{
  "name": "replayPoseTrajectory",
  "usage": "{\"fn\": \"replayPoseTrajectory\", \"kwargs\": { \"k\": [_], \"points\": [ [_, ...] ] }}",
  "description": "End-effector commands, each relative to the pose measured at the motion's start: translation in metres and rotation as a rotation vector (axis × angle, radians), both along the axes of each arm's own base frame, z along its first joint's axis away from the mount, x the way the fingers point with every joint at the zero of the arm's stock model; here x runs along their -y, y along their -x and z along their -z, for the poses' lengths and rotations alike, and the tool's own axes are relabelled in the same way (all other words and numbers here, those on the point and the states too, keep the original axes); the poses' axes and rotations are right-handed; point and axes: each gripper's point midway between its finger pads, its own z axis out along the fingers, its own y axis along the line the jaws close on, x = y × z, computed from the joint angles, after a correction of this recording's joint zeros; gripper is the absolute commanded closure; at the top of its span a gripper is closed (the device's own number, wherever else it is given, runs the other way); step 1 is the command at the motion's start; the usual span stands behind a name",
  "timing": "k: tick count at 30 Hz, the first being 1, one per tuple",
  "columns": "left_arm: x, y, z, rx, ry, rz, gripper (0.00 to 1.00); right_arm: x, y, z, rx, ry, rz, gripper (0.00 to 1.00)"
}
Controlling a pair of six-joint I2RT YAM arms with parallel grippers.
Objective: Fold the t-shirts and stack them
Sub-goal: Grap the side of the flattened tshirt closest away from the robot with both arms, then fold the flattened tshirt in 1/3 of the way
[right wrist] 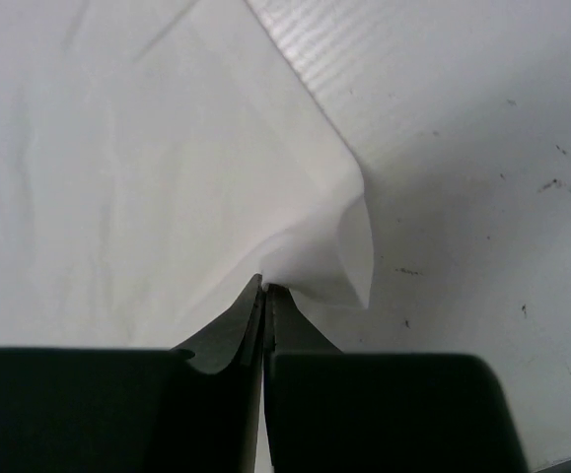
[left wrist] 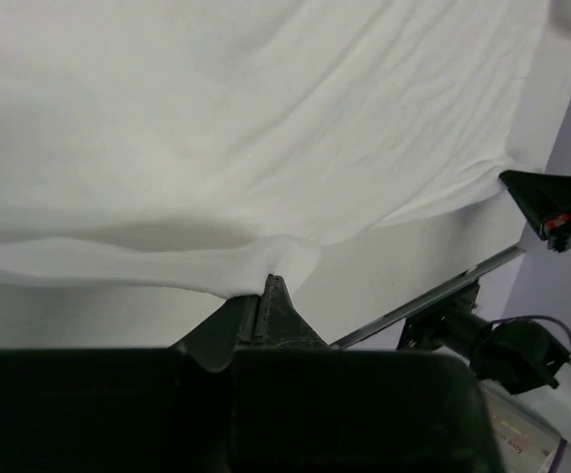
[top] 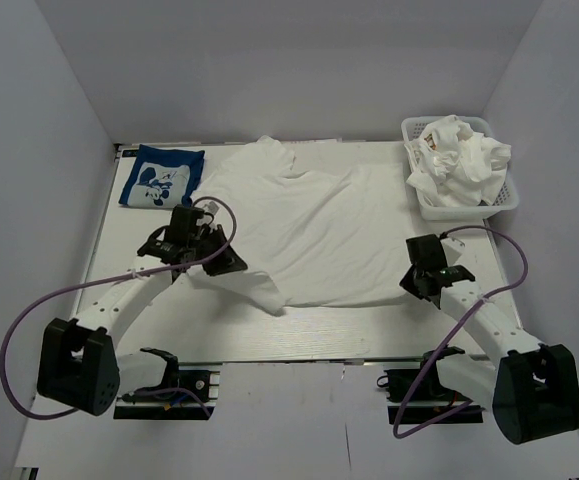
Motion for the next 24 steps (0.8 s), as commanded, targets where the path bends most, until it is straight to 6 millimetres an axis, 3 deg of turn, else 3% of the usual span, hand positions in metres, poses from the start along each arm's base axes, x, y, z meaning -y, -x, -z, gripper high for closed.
{"fn": "replayPoseTrajectory", "kwargs": {
  "k": [1,2,3,5,6,12,17,20,21,24],
  "points": [
    [0.012,-0.045,-0.039,0.158,0.072,-0.013,1.00,-0.008,-0.035,-0.028,0.097,-0.008,-0.028,1.00],
    [0.010,-0.054,-0.035,0.147,0.052,-0.043,1.00,-0.009,-0.039,-0.032,0.098,-0.007,-0.029,1.00],
    [0.008,-0.067,-0.045,0.170,0.036,-0.077,1.00,-0.011,-0.048,-0.040,0.126,-0.015,-0.028,1.00],
    [0.000,-0.085,-0.045,0.179,-0.014,-0.146,1.00,-0.013,-0.053,-0.038,0.110,-0.008,-0.031,1.00],
    [-0.007,-0.105,-0.054,0.211,-0.042,-0.193,1.00,-0.015,-0.064,-0.049,0.136,-0.007,-0.042,1.00],
    [-0.009,-0.160,-0.094,0.362,-0.073,-0.264,1.00,-0.012,-0.089,-0.062,0.132,0.022,-0.008,1.00],
    [-0.024,-0.198,-0.112,0.498,-0.141,-0.322,1.00,-0.005,-0.116,-0.074,0.145,0.054,0.011,1.00],
    [-0.035,-0.216,-0.110,0.558,-0.197,-0.354,1.00,-0.001,-0.127,-0.073,0.117,0.066,0.024,1.00],
    [-0.036,-0.223,-0.115,0.594,-0.198,-0.363,1.00,0.000,-0.130,-0.061,0.078,0.077,0.025,1.00],
    [-0.045,-0.242,-0.101,0.610,-0.254,-0.353,1.00,0.005,-0.146,-0.068,0.088,0.075,0.035,1.00]
  ]
}}
